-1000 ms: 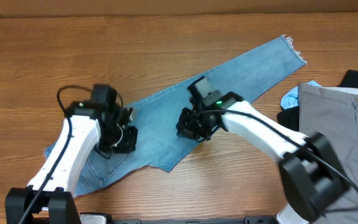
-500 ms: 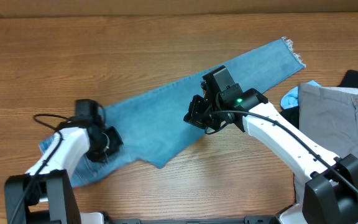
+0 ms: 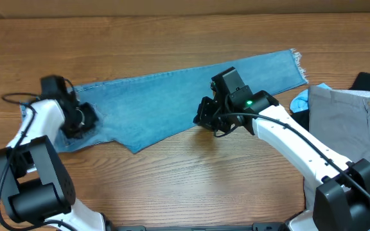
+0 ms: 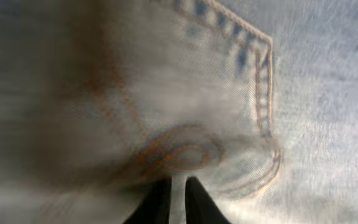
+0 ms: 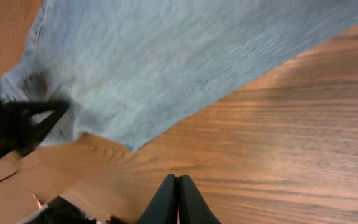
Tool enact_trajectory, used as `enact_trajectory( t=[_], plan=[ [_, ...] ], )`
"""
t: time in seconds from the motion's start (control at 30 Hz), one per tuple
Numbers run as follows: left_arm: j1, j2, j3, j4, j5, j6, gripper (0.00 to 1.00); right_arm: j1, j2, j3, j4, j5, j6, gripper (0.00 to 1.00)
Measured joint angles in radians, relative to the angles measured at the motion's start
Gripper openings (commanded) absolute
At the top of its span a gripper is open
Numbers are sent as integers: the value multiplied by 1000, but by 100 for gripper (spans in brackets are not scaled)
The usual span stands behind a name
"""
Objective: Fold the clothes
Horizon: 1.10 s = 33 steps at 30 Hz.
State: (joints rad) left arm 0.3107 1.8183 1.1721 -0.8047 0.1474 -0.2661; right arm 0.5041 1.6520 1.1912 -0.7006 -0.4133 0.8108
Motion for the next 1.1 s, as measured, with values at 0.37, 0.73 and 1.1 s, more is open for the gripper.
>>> enact_trajectory(
  t=[0.37, 0.73, 1.1],
  plan=[
    [27, -7, 343, -220, -190, 92, 4, -79, 0, 0, -26, 2, -13, 7],
    [273, 134, 193, -54, -374, -13, 5, -79, 0, 0, -101, 2, -26, 7],
    [376, 226, 214, -19, -255, 14, 4, -79, -2, 0, -121, 2, -49, 10]
  ],
)
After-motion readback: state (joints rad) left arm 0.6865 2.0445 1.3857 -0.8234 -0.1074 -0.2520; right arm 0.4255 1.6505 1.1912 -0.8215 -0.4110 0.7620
